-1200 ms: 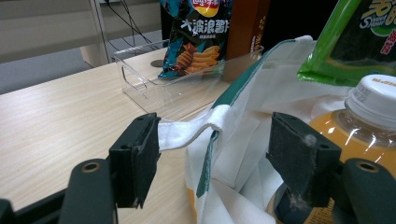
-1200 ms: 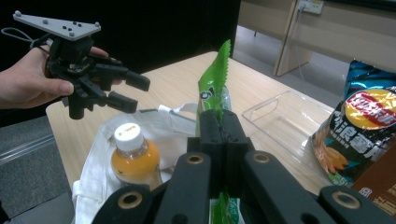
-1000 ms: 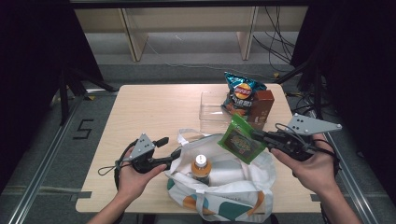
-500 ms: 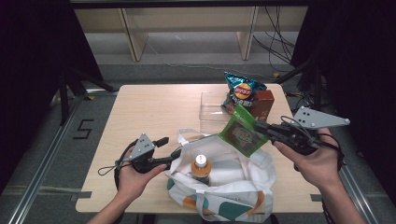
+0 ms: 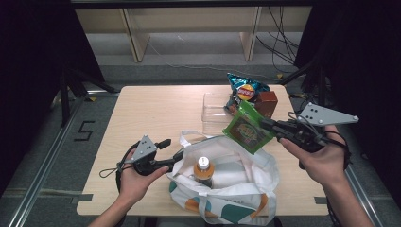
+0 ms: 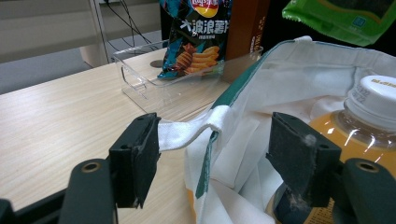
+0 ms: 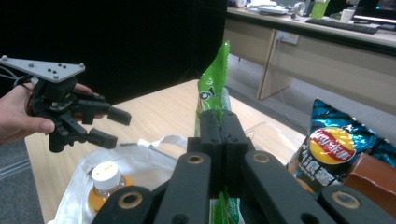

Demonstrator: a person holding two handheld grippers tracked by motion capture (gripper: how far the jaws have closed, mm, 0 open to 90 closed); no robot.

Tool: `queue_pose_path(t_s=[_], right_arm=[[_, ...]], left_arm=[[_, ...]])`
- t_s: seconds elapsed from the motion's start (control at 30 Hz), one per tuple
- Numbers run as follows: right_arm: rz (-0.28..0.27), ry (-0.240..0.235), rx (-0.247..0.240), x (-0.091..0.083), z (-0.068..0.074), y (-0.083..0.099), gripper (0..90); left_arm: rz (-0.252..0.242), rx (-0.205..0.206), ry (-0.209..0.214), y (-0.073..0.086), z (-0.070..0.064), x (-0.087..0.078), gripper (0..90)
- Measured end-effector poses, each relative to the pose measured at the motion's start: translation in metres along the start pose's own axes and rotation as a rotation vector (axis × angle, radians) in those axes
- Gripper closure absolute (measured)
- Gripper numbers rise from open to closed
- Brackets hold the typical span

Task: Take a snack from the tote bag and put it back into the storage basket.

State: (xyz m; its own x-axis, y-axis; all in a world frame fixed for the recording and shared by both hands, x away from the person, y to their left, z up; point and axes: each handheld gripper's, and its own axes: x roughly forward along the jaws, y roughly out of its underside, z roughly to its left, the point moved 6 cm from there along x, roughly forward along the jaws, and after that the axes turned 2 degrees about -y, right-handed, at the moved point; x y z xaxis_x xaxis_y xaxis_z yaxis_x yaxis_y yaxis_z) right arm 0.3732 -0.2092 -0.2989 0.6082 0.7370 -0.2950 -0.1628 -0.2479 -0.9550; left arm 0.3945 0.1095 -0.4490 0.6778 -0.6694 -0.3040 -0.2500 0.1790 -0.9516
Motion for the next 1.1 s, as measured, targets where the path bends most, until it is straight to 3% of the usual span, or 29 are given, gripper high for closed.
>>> queue_pose_path(t_s=[0.13,0.83,0.9,0.97,1.1], right_arm=[[-0.017,0.011,-0.023,-0.002,-0.002,-0.007,90.0],[-0.06,0.06,-0.013,0.001,-0.021,-0.022,90.0],[-0.062,0.051,0.007,0.003,-0.021,-0.023,90.0],[-0.059,0.074,-0.02,0.002,-0.025,-0.024,90.0],[-0.058,0.08,-0.02,0.005,-0.028,-0.024,90.0]], left_arm=[[0.001,-0.001,0.0,0.0,0.0,0.0,33.2],[-0.005,-0.006,-0.003,0.0,0.001,0.0,33.2],[-0.007,-0.005,-0.003,-0.001,0.001,0.0,33.2],[-0.007,-0.006,-0.003,0.0,0.001,0.0,33.2],[-0.007,-0.006,-0.004,0.0,0.001,0.0,33.2]])
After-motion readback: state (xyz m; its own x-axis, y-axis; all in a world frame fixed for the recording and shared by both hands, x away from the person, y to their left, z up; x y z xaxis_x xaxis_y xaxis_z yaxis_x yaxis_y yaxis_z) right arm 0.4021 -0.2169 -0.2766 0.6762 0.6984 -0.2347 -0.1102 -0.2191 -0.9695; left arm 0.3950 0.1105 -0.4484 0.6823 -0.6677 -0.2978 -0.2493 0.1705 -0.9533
